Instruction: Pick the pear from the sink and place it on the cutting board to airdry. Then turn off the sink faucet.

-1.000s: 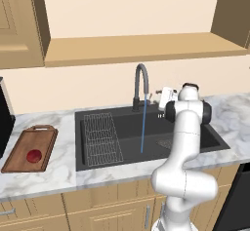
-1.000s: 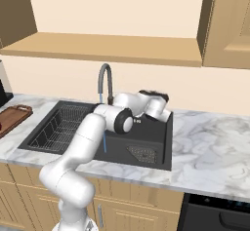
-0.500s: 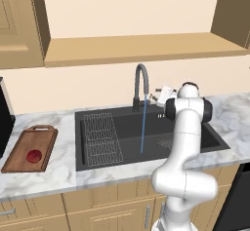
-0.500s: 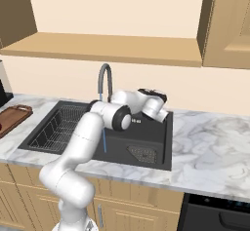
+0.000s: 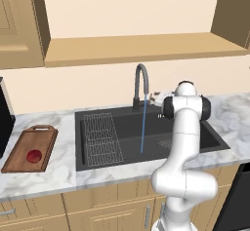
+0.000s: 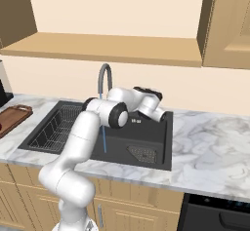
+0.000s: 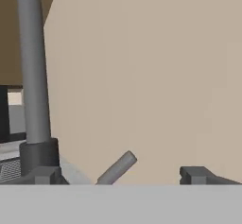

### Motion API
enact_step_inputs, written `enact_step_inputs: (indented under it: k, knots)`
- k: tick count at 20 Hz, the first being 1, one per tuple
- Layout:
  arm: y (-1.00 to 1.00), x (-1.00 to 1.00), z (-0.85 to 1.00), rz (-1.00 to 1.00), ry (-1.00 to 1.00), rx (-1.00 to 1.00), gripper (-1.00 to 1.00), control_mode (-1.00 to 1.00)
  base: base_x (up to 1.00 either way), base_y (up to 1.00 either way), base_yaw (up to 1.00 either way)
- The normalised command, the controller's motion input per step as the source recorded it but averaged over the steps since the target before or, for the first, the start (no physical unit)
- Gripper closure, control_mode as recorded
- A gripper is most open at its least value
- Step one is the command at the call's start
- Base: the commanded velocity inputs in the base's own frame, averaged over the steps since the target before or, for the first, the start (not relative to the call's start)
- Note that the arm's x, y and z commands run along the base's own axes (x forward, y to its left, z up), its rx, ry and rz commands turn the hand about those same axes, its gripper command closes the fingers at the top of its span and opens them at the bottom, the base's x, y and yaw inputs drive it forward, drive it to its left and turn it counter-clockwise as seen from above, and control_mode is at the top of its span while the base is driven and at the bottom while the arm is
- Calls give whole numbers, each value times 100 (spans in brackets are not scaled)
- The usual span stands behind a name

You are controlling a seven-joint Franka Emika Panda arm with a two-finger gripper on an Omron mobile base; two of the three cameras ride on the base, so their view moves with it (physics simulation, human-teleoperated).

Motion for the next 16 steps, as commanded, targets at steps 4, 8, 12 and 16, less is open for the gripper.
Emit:
enact_step_inputs:
  k: [4, 8, 12, 16]
  knots:
    - [0, 0, -45, 0, 13, 2, -100, -100, 0, 0, 0]
    - [0, 24, -5, 2, 9, 9, -100, -100, 0, 0, 0]
    - [0, 38, 0, 4, 11, 15, -100, -100, 0, 0, 0]
    - [31, 21, 0, 4, 13, 13, -100, -100, 0, 0, 0]
